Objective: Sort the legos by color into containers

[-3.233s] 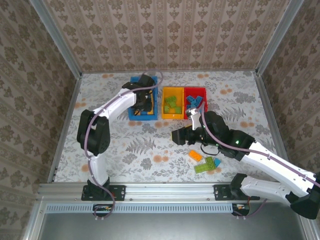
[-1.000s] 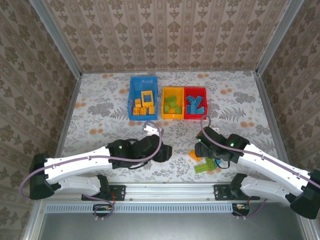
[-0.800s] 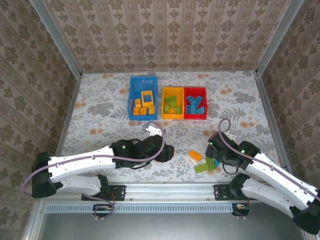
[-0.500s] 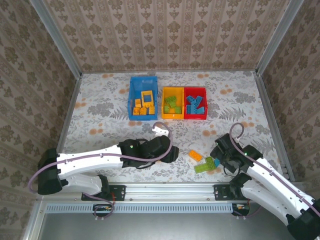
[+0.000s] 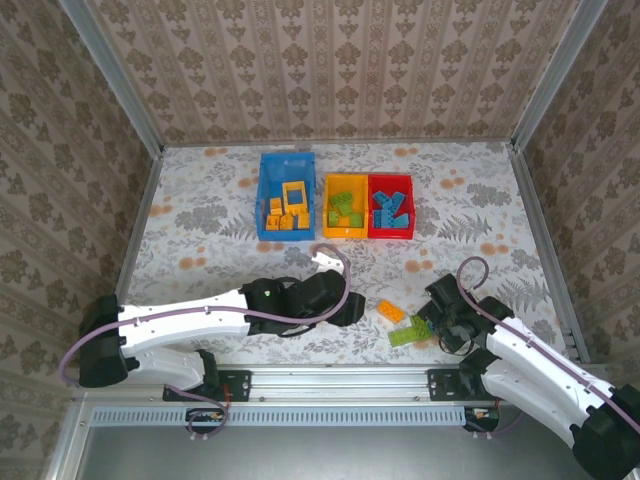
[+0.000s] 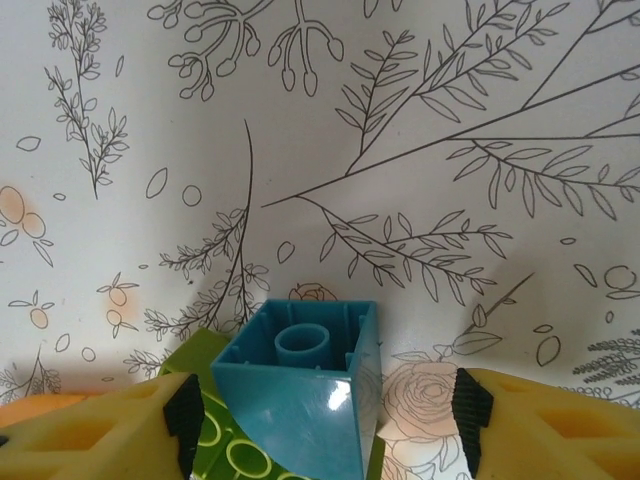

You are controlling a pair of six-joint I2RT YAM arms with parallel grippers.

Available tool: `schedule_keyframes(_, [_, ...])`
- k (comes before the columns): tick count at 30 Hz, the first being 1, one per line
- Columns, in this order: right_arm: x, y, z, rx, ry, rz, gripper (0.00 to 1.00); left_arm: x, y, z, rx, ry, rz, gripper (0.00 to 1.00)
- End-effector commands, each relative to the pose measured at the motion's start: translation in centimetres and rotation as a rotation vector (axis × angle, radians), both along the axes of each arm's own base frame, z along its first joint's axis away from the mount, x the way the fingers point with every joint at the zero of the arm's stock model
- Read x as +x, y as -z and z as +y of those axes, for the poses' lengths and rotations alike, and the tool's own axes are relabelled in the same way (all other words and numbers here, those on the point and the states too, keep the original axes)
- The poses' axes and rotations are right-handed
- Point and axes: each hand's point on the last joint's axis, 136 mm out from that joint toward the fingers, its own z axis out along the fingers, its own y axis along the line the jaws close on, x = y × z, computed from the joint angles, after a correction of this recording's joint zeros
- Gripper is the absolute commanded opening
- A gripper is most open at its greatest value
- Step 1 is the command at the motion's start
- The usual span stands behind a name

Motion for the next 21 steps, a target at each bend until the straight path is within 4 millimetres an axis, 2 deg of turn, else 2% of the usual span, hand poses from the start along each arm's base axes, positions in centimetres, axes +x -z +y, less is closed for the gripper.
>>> schedule_keyframes(1, [0.3,0.3,0.0,0.026,0.048,-0.014,0.67,-0.1,-1.6,-1.1,-0.036,0.027,-0.021,0.68])
schedule_keyframes(9, [0.3,1.3,-0.2,0.023,0.063,-0.006,0.59,-0.1,-1.7,-1.2,-0.037,0.027,-0.022,0.67])
schedule_keyframes(15, [1.2,1.1,0.1,0.032,0.051,-0.031,0.44,-0.1,-1.9,-1.3,-0.042,0.029,-0.024,0.67])
schedule_keyframes(18, [2.0,0.0,0.2,0.018,0.015,-0.067,0.32,0.0,-2.3,-1.4,-0.047,0.028,-0.029,0.67])
schedule_keyframes(21, [3.6,-2.8,0.3,-0.023,-0.058,-0.141,0.26,0.3,-3.1,-1.4,-0.054,0.017,-0.048,0.67])
